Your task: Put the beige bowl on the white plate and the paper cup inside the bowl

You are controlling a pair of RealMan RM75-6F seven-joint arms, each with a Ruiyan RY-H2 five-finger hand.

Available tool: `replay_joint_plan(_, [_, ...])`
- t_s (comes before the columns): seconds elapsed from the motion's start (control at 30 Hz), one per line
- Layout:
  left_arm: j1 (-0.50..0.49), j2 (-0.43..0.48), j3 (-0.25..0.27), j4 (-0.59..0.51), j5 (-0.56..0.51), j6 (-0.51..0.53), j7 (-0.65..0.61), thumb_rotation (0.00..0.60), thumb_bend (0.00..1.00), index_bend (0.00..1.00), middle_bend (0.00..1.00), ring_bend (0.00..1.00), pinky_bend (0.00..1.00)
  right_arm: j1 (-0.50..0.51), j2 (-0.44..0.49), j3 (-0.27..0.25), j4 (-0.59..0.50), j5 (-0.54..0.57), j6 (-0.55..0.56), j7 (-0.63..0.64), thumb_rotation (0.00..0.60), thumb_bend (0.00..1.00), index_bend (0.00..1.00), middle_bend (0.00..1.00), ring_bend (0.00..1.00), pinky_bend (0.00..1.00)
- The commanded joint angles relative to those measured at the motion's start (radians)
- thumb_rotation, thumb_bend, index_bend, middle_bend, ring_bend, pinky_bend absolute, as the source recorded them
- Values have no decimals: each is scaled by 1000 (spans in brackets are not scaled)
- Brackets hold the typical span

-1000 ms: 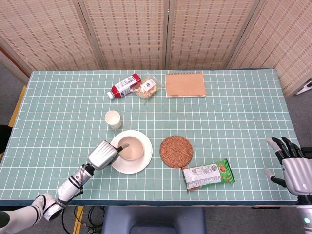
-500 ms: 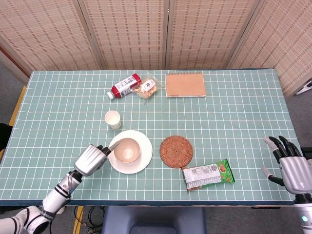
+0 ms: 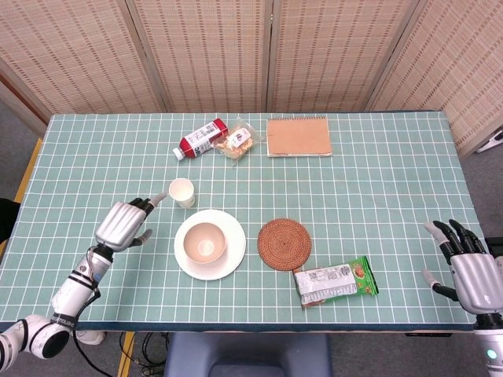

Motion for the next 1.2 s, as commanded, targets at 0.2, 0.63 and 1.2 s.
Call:
replay_joint_plan(0.2, [-145, -25, -88, 91, -235, -224, 11, 600, 288, 45, 63, 121, 389, 5, 2, 2, -1, 3, -7, -1, 600, 258, 124, 123, 43, 125])
replay_joint_plan(0.63, [-294, -140, -79, 263, -405, -366, 112, 600, 288, 30, 12, 92, 369, -3, 9, -1, -6, 9, -2, -3, 600, 258, 124, 123, 43, 125])
replay_joint_plan(1.2, [-438, -272, -17, 450, -600, -452, 227, 600, 288, 81, 0, 96, 369, -16, 9, -4, 8, 23, 4, 12, 600, 259, 124, 123, 43, 125])
